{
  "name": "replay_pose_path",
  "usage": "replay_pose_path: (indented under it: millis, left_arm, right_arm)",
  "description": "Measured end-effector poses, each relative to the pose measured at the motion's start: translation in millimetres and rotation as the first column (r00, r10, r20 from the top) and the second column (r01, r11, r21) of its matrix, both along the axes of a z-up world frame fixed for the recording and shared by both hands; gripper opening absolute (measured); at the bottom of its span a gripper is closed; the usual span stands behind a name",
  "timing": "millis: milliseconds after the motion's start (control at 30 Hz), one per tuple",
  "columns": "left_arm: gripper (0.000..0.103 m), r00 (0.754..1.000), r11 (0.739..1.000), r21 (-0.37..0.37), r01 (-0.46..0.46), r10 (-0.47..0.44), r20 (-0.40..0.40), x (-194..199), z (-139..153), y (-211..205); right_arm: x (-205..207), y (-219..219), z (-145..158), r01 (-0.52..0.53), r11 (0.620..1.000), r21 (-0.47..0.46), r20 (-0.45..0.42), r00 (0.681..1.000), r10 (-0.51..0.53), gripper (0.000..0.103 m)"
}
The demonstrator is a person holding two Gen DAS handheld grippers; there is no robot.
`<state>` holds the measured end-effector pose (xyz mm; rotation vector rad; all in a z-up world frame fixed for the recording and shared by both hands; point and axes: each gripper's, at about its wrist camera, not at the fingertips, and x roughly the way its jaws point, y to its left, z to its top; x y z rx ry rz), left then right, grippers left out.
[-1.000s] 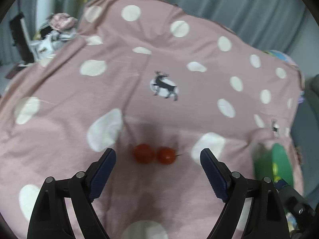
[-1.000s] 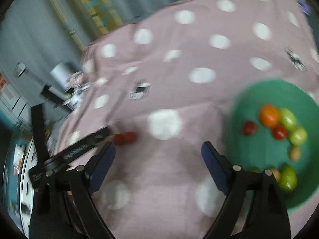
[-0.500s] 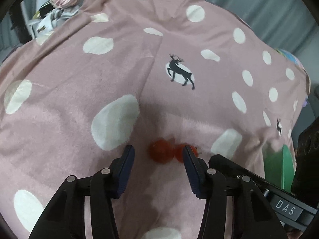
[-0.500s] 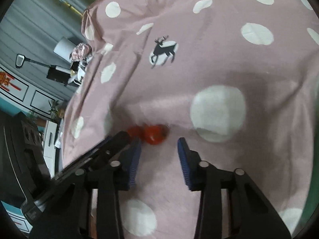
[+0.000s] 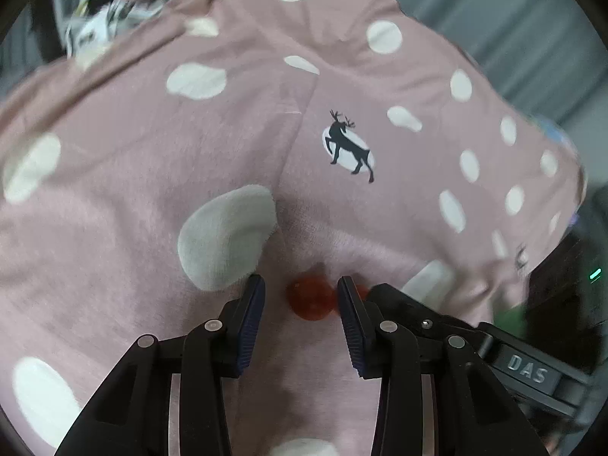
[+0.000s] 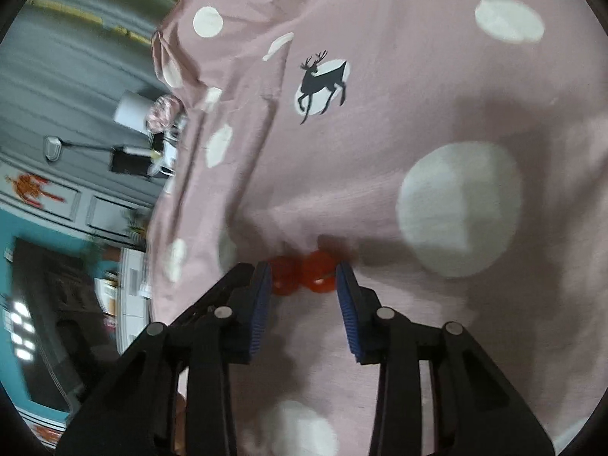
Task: Organize fruits
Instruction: 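Close the left gripper on a cherry tomato while the right grasps the last one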
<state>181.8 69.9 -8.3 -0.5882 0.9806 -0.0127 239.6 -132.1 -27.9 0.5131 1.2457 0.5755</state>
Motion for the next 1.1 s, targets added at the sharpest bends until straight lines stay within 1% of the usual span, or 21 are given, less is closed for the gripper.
replay_pose_path:
  millis: [33,67,100,167,200,267,300,333,467,567,700,800,867,933,967,1000,1033,1067,1100]
  left_arm:
    - [0.045,1.0,0.999,-0.043,0.0,0.0,0.007,-1,0,4]
    - [0.047,1.0,0.995,-0.101,0.007,-0.005,0.014,-3,-2,10]
    - [0.049,1.0,0.991,-0.131,0.008,-0.006,0.017,-3,-2,12]
    - [0.049,1.0,0.984,-0.181,0.008,-0.003,0.031,-6,-4,17]
    - [0.049,0.999,0.985,-0.17,0.021,-0.015,0.035,-6,-3,16]
    - [0.049,0.998,0.992,-0.116,0.051,-0.046,0.042,-7,0,10]
    - [0.049,0.998,0.995,-0.086,0.059,-0.055,0.044,-8,1,6]
    - [0.05,0.997,0.995,-0.081,0.055,-0.051,0.05,-9,1,6]
    - [0.051,0.998,0.995,-0.084,0.048,-0.044,0.039,-7,0,6]
    - [0.051,0.998,0.998,-0.039,0.043,-0.042,0.037,-4,0,0]
    - [0.051,0.998,0.998,-0.001,0.058,-0.058,0.034,-2,1,-5]
    - [0.051,0.999,0.997,0.064,0.045,-0.047,0.024,0,1,-12]
    - [0.051,0.999,0.989,0.143,0.048,-0.049,0.008,0,2,-22]
    - [0.05,0.997,0.964,0.255,0.076,-0.076,-0.01,1,0,-37]
    - [0.05,0.995,0.956,0.279,0.095,-0.096,-0.008,1,-2,-41]
    - [0.048,0.993,0.949,0.293,0.12,-0.118,-0.024,3,-7,-47]
    - [0.043,0.991,0.947,0.29,0.134,-0.125,-0.051,5,-13,-48]
    - [0.04,0.988,0.945,0.293,0.145,-0.124,-0.09,8,-21,-49]
    - [0.034,0.989,0.937,0.32,0.14,-0.119,-0.082,7,-21,-51]
  right_arm:
    - [0,4,-2,0.011,0.999,-0.041,0.005,1.0,-0.011,0.037]
    - [0,7,-3,0.013,0.996,-0.084,0.008,1.0,-0.012,0.037]
    - [-1,10,-7,0.014,0.994,-0.108,0.007,1.0,-0.014,0.034]
    - [-3,12,-6,0.018,0.996,-0.086,0.013,1.0,-0.017,0.035]
    - [-3,14,-6,0.022,0.996,-0.089,0.016,1.0,-0.021,0.035]
    - [-5,23,-4,-0.005,0.991,-0.131,0.044,0.999,0.011,0.033]
    - [-6,27,-3,-0.015,0.987,-0.162,0.061,0.998,0.025,0.026]
    - [-8,29,-1,-0.009,0.981,-0.195,0.074,0.997,0.024,0.027]
    - [-8,20,-3,0.003,0.988,-0.155,0.053,0.999,0.005,0.027]
    - [-9,0,-4,0.029,0.987,-0.158,0.038,0.999,-0.023,0.027]
    - [-18,-31,3,0.072,0.98,-0.185,0.059,0.996,-0.063,0.027]
    - [-24,-49,10,0.093,0.981,-0.172,0.078,0.994,-0.081,0.027]
    - [-27,-58,15,0.096,0.983,-0.158,0.079,0.993,-0.084,0.027]
    - [-28,-62,18,0.1,0.982,-0.161,0.084,0.993,-0.087,0.027]
    - [-29,-65,19,0.101,0.981,-0.167,0.088,0.992,-0.087,0.027]
    - [-29,-65,19,0.103,0.98,-0.172,0.086,0.992,-0.089,0.027]
    - [-28,-68,17,0.108,0.979,-0.174,0.077,0.992,-0.096,0.027]
    - [-28,-71,15,0.115,0.979,-0.168,0.064,0.992,-0.105,0.027]
    - [-27,-73,14,0.121,0.98,-0.16,0.054,0.992,-0.113,0.027]
